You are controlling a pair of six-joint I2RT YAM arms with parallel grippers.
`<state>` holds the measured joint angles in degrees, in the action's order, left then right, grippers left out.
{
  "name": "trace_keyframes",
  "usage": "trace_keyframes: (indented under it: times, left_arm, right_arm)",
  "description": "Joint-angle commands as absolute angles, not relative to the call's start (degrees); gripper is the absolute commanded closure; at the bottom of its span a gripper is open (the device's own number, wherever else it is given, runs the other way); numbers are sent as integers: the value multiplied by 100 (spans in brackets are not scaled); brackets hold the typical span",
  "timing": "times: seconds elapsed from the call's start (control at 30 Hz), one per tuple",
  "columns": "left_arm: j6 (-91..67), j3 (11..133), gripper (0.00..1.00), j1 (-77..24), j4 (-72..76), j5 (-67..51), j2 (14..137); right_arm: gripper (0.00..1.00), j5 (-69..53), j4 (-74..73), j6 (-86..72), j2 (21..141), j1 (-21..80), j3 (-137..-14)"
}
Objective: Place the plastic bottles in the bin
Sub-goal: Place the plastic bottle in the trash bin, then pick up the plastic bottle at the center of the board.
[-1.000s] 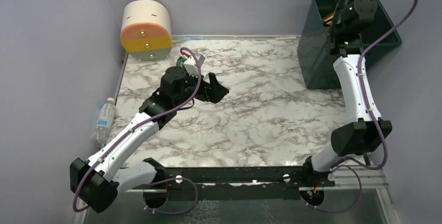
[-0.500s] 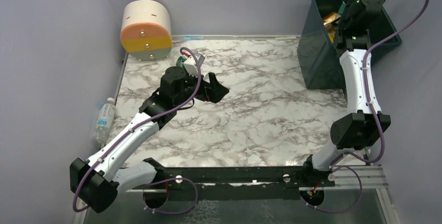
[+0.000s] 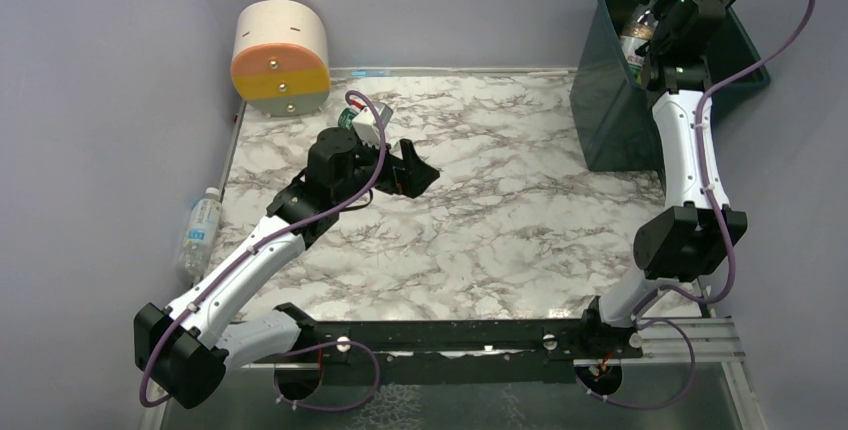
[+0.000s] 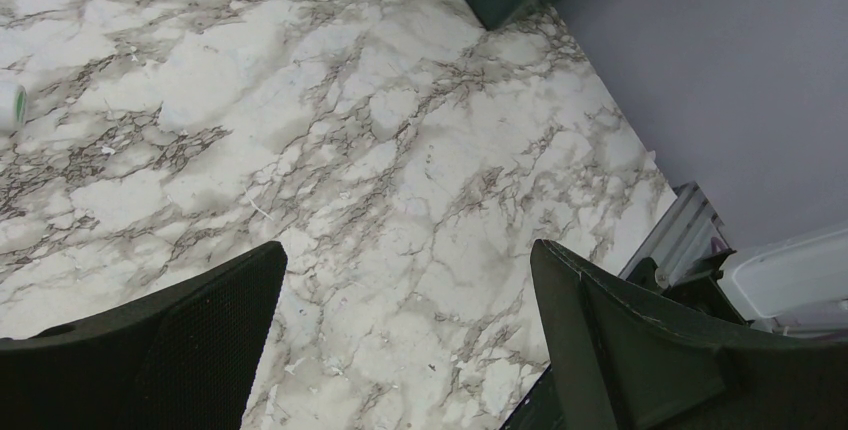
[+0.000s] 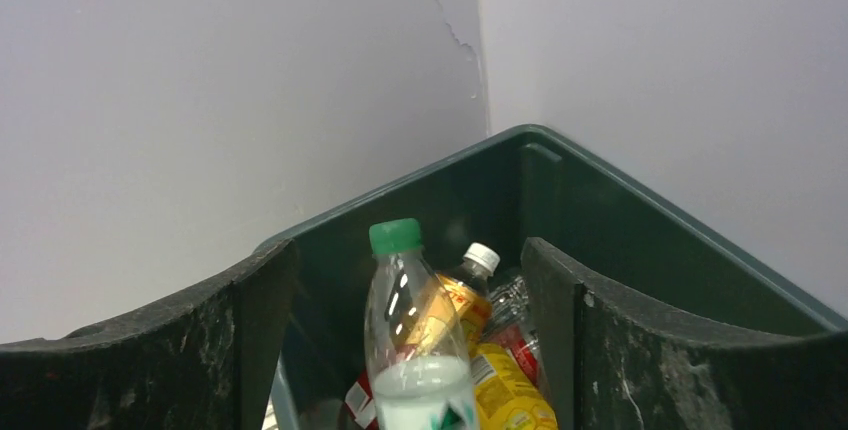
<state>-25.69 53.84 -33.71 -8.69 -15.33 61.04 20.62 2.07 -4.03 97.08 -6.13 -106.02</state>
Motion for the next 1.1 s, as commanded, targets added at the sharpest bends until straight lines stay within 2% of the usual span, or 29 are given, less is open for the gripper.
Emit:
trace_keyframes:
  times: [0.0, 0.17, 0.37, 0.5, 0.57, 0.77, 1.07]
  left_arm:
    - [-2550, 5432, 1, -3331, -770, -1457, 6157]
    - [-2542, 5568, 1, -3332, -849, -1335, 6280]
    - [-2783, 5939, 1, -3300, -1231, -701, 6778]
    - [-3134, 6274, 1, -3105, -1433, -292, 7293]
    - [-3289, 6367, 1, -2975, -1460, -121, 7501]
    - [-3630, 6732, 1, -2338, -1435, 141, 8173]
    - [-3787, 7695, 1, -1766, -1737, 651, 9457]
  right_arm:
    - [14, 1833, 108, -614, 9622, -660, -10815]
    - [14, 1471, -23, -817, 9426, -659, -10886]
    - [13, 143, -109, -1463, 8786, -614, -10561]
    - [12, -208, -103, -1466, 8384, -4, -10211]
    - [8, -285, -217, -1329, 8281, 402, -10142]
    - [8, -803, -654, -1110, 8070, 1433, -9797]
    - [9, -1113, -609, -1348, 7493, 2081, -8164]
